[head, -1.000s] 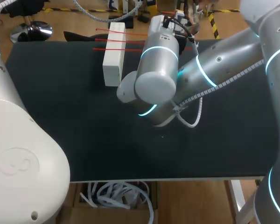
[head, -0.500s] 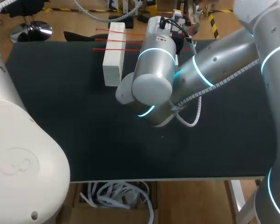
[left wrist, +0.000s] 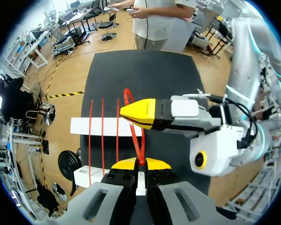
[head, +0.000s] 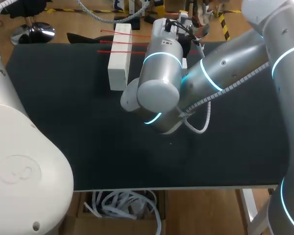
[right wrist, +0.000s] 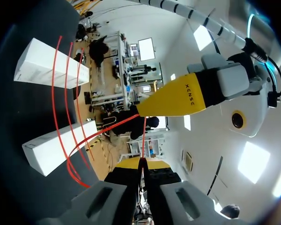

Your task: Grab the tape and strap the tape.

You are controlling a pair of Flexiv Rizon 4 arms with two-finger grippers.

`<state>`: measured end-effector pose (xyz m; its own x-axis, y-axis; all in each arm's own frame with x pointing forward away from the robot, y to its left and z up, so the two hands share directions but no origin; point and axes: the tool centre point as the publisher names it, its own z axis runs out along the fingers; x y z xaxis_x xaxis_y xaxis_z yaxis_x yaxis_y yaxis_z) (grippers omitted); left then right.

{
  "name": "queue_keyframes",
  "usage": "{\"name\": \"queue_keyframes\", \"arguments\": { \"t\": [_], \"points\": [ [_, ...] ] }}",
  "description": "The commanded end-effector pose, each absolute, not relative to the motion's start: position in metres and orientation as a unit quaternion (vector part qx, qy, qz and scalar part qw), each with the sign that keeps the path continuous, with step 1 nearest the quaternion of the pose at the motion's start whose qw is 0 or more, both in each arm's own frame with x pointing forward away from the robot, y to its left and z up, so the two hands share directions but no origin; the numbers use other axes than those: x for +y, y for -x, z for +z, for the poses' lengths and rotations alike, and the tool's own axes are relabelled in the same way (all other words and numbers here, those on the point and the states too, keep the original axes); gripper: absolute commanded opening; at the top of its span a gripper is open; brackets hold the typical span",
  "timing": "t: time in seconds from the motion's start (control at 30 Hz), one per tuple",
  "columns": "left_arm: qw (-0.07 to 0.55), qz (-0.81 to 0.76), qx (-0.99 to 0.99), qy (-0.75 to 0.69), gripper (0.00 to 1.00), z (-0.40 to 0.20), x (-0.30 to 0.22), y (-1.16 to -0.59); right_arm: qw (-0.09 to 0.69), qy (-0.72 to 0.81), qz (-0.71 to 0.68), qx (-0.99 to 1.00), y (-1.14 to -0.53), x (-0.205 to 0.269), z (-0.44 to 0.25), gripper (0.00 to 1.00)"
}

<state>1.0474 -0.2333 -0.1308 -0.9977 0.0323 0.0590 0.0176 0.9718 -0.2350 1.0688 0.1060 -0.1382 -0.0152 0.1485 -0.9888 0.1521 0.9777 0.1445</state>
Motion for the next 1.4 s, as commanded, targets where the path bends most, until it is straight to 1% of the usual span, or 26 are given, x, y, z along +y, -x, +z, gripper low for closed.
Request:
{"name": "queue_keyframes", "arguments": {
  "t": [0.03, 1.4],
  "points": [
    [0.031, 0.116, -0.993, 0.012, 0.00, -0.1297, -0.2337, -1.0474, 0.692, -0.103, -0.003, 0.714, -1.0669, 0.1077, -0.1370, 0.00],
    [0.031, 0.116, -0.993, 0.012, 0.00, -0.1297, -0.2337, -1.0474, 0.690, -0.088, 0.015, 0.718, -1.0634, 0.1155, -0.1347, 0.00]
  ]
}}
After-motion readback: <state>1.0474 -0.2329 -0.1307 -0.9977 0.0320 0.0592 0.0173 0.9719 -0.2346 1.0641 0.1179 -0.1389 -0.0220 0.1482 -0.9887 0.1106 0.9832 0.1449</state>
